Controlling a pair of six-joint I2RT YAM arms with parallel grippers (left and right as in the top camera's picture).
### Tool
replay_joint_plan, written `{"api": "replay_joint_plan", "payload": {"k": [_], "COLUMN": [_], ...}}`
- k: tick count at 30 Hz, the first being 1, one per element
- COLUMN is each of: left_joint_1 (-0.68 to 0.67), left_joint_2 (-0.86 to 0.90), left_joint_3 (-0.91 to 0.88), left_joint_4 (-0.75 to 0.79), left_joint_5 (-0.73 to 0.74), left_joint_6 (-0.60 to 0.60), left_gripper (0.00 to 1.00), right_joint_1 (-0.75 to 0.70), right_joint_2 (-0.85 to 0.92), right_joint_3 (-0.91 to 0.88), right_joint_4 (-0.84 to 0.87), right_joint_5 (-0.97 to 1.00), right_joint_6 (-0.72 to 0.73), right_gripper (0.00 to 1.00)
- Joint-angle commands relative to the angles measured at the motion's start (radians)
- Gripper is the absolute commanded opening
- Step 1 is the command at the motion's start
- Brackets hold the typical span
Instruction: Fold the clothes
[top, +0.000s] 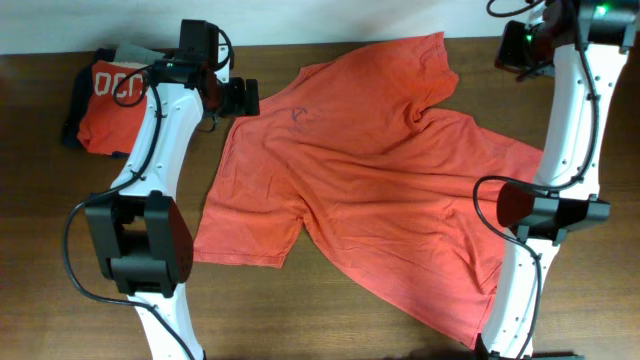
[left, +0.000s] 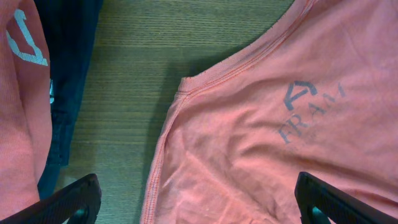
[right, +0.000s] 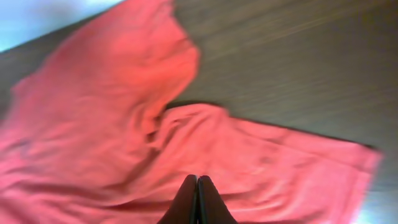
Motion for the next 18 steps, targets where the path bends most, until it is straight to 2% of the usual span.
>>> {"api": "replay_joint_plan", "payload": {"k": [1,7,12,18], "left_joint_1": [0.005,0.005,0.005,0.005], "left_joint_2": [-0.011,-0.011,-0.011,-0.011], "left_joint_3": [0.007,0.007,0.007,0.007], "left_joint_4": [0.0,0.0,0.0,0.0], "left_joint_5": [0.01,0.01,0.01,0.01], "left_joint_6": [-0.002,-0.002,-0.002,-0.002], "left_gripper": [0.99,0.99,0.99,0.99], "right_joint_1": [0.007,0.022,0.022,0.022], "right_joint_2": [-0.046,-0.263,-0.572,-0.869], "right_joint_3": [-0.024,-0.268,-0.636,-1.085], "right_joint_4": [-0.007,-0.007,-0.006,-0.002], "right_joint_5": [-0.201,-0.147,-0.003,0.031], "right_joint_6": [0.013,0.013,0.037,0.071], "right_gripper": [0.04,0.04,0.04,0.04]}}
